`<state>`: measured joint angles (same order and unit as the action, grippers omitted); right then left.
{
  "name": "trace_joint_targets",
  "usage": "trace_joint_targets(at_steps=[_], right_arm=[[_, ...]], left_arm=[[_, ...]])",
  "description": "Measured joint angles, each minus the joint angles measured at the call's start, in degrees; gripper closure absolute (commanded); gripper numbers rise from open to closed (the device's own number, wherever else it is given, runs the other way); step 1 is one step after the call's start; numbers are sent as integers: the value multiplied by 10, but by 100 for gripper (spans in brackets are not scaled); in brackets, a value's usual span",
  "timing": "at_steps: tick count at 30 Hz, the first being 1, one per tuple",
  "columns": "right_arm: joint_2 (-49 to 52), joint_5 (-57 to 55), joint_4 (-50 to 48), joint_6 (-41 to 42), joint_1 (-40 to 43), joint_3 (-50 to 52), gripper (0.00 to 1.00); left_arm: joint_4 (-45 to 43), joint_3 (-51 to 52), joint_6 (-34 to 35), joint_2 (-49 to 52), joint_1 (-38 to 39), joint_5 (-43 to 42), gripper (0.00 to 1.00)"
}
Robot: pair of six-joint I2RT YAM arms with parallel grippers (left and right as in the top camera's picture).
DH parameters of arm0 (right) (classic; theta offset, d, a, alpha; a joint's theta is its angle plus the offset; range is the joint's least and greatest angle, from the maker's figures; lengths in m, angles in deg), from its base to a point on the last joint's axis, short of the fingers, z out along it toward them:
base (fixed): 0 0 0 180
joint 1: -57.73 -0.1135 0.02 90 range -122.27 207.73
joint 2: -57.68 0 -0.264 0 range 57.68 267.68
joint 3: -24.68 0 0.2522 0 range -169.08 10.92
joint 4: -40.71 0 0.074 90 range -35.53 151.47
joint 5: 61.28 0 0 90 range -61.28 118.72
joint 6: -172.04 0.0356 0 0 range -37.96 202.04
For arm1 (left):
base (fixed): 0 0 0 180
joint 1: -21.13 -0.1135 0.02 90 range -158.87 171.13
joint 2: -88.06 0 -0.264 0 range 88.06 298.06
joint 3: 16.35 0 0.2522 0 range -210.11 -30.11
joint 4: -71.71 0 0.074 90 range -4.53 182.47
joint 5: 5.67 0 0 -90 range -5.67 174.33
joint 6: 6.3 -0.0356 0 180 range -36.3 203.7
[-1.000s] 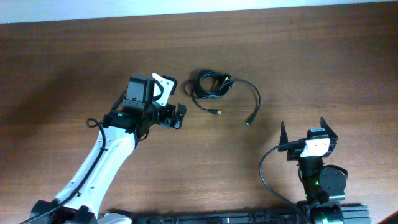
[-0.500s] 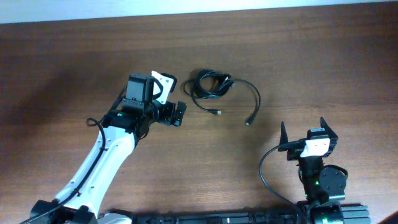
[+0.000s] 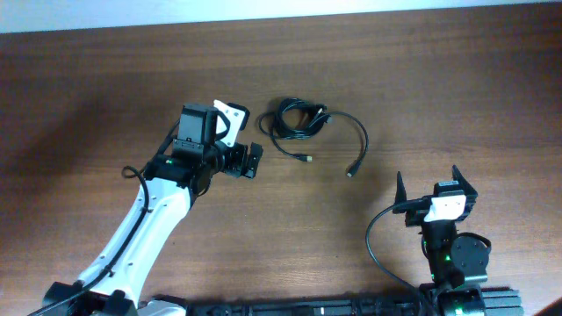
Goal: Untangle cables
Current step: 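Move the left gripper forward toward the left side of the black cable bundle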
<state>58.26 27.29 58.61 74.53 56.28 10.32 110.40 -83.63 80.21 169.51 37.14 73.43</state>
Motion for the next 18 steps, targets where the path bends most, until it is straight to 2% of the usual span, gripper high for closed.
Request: trace_joint_targets(at_steps=[18], right_arm=[[0,10,0,0,0,0,2]], left_arm=[[10,0,0,0,0,0,1]])
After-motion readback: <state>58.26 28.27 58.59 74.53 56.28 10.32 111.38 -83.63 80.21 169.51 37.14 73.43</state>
